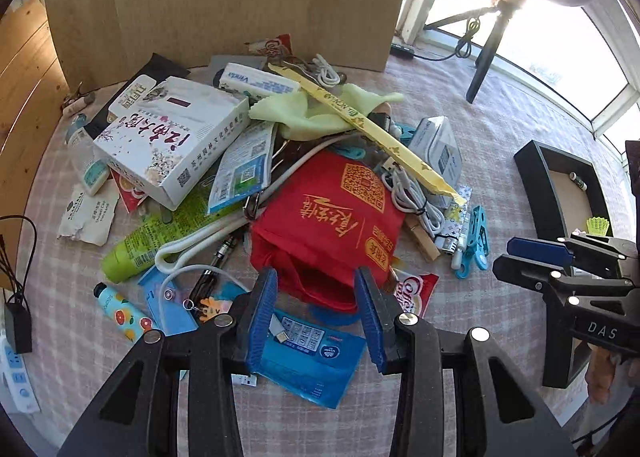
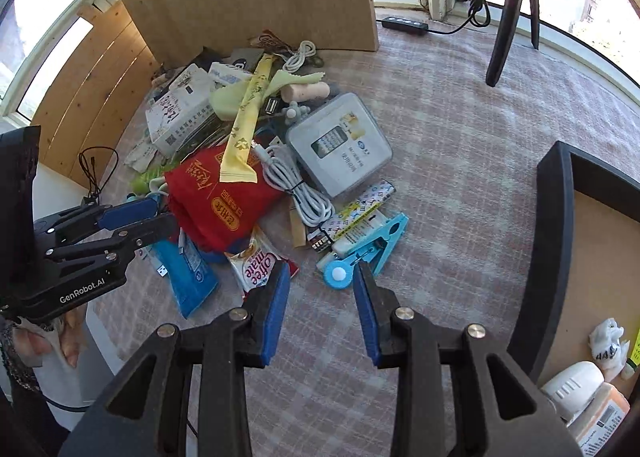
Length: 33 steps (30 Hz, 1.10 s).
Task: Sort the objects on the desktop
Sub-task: 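Grasp the red drawstring bag with the left gripper and lift it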
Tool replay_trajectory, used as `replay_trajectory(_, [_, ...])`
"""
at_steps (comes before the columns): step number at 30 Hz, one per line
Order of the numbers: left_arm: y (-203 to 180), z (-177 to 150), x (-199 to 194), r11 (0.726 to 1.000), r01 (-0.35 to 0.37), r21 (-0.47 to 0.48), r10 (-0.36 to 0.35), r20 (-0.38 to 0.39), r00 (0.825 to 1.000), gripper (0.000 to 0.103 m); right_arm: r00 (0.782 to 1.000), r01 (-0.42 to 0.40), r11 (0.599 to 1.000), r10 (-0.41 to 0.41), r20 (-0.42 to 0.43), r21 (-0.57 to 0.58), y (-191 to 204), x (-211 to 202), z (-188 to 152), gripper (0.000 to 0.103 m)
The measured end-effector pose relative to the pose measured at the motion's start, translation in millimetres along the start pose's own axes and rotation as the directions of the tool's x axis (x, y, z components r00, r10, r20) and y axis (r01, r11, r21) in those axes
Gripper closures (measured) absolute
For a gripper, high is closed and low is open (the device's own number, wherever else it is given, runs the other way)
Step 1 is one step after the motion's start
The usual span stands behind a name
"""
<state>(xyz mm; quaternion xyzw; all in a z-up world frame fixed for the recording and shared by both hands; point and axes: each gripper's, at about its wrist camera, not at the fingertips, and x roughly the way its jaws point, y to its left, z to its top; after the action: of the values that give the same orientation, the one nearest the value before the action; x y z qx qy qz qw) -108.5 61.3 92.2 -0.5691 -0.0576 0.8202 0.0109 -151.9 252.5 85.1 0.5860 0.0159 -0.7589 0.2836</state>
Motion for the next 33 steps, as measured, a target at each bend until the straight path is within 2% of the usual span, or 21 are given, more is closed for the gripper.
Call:
replay_trajectory(4, [16, 11, 6, 0.999, 0.034, -0.028, -0.034, -0.004, 0.999, 0.065, 0.998, -0.046, 0.999, 0.046, -0.029, 0.008, 25, 31, 9, 0.07])
replay_trajectory(10, [16, 28, 26, 0.998, 0.056, -0.017, -0.057, -0.034, 0.998, 0.065, 0.998, -0.045, 0.999, 0.044, -0.046, -0.024, 48, 61, 20, 0.07])
replay_trajectory(18, [15, 42, 41, 0.996, 0.084, -0.008, -0.084, -0.058, 0.995, 0.062, 0.997, -0.056, 0.998, 0.054, -0.057, -0.027, 45, 80, 34, 0.07])
replay_trajectory(22, [5, 43, 45, 0.996, 0.078, 0.043, -0.075, -0.061, 0.995, 0.062, 0.996, -0.067, 0.997, 0.066, -0.058, -0.022, 41, 86, 38, 0.07])
replay_trajectory(25, [1, 43, 46, 0.995, 0.087, 0.057, -0.085, -0.049, 0.995, 0.069, 0.996, -0.075, 0.997, 0.074, -0.057, -0.023, 39, 89, 40, 0.071])
replay_trajectory(27, [2, 43, 43, 0.994, 0.098, 0.057, -0.096, -0.046, 0.994, 0.078, 0.995, -0.082, 0.996, 0.081, -0.056, -0.022, 37, 87, 39, 0.071])
replay_trajectory(30, [2, 37, 38, 0.988, 0.143, 0.056, -0.14, -0.061, 0.988, 0.081, 0.996, -0.085, 0.996, 0.083, -0.046, -0.039, 38, 82, 36, 0.071])
replay_trajectory(33, [-7, 23, 37, 0.986, 0.139, 0.091, -0.132, -0.079, 0.988, 0.081, 0.997, -0.068, 0.994, 0.065, -0.041, -0.087, 42, 78, 29, 0.071])
